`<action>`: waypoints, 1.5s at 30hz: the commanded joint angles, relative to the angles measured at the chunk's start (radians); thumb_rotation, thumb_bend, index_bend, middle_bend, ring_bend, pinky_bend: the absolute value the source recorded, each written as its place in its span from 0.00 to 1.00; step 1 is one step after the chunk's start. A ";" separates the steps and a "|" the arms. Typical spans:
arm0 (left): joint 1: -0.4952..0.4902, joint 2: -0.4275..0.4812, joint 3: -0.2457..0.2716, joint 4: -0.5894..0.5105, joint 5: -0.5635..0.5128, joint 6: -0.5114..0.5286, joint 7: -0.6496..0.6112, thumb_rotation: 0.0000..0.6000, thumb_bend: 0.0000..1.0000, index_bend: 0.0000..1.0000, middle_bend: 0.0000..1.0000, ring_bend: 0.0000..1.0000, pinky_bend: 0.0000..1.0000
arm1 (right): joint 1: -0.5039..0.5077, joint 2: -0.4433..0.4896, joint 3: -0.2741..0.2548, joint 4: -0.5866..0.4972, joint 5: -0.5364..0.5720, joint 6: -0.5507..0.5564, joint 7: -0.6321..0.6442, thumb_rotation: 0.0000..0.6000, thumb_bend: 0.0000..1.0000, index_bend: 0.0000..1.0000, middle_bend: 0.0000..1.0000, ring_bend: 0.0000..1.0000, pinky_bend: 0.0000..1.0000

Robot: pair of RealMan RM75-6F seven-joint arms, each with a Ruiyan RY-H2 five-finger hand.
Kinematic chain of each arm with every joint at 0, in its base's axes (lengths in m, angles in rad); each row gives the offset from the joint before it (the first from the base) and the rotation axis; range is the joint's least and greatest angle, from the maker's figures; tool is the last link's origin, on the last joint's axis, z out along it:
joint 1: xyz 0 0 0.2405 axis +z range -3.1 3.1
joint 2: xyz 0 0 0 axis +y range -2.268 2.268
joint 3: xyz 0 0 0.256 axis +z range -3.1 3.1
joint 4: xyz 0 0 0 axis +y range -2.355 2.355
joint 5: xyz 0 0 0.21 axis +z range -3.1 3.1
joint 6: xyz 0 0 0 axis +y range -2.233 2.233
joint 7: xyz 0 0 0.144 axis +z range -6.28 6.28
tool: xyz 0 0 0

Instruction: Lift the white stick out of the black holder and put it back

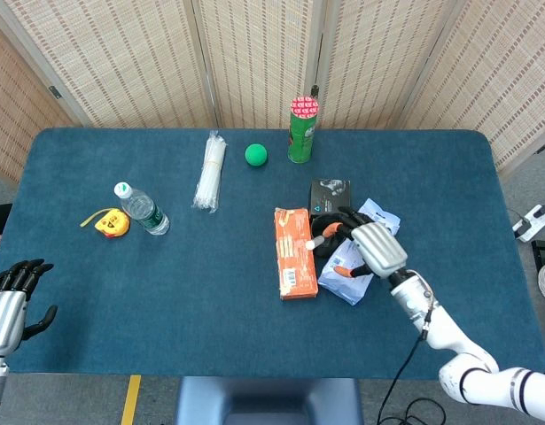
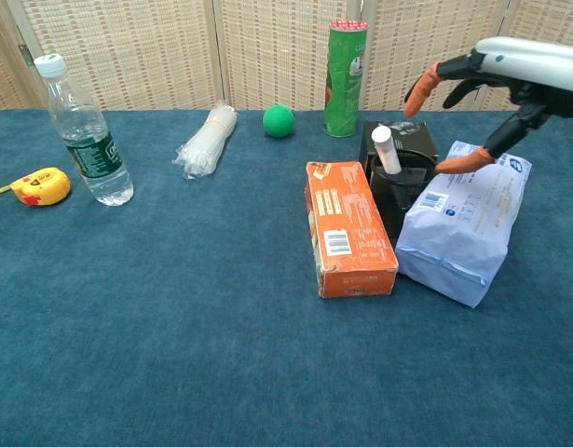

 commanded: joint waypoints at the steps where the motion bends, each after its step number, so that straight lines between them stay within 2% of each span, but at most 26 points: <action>1: 0.004 0.002 0.001 -0.002 -0.004 0.001 -0.002 1.00 0.34 0.25 0.21 0.17 0.23 | 0.033 -0.040 0.004 0.052 0.021 -0.024 -0.027 1.00 0.17 0.36 0.21 0.08 0.19; 10: 0.003 0.004 0.001 -0.009 -0.014 -0.012 0.005 1.00 0.34 0.25 0.21 0.17 0.23 | 0.078 -0.101 -0.005 0.175 0.063 -0.060 -0.022 1.00 0.20 0.36 0.22 0.08 0.19; 17: -0.002 0.004 -0.004 -0.013 -0.019 -0.021 0.011 1.00 0.34 0.25 0.21 0.17 0.23 | 0.109 -0.149 -0.011 0.231 0.071 -0.071 -0.018 1.00 0.23 0.37 0.24 0.08 0.19; 20: -0.002 0.005 -0.004 -0.013 -0.020 -0.022 0.012 1.00 0.34 0.25 0.21 0.17 0.23 | 0.116 -0.159 -0.015 0.247 0.076 -0.074 -0.018 1.00 0.23 0.39 0.24 0.08 0.19; 24: 0.000 0.006 -0.005 -0.013 -0.025 -0.022 0.012 1.00 0.34 0.25 0.21 0.17 0.23 | 0.120 -0.164 -0.018 0.262 0.085 -0.076 -0.014 1.00 0.29 0.40 0.25 0.08 0.19; 29: -0.001 0.005 -0.006 -0.012 -0.026 -0.025 0.016 1.00 0.34 0.25 0.21 0.17 0.23 | 0.124 -0.169 -0.024 0.277 0.090 -0.075 -0.006 1.00 0.29 0.44 0.27 0.09 0.19; 45: 0.004 0.002 -0.005 -0.002 -0.030 -0.025 0.006 1.00 0.34 0.25 0.21 0.17 0.23 | 0.148 -0.204 -0.024 0.301 0.114 -0.074 -0.025 1.00 0.29 0.46 0.28 0.10 0.19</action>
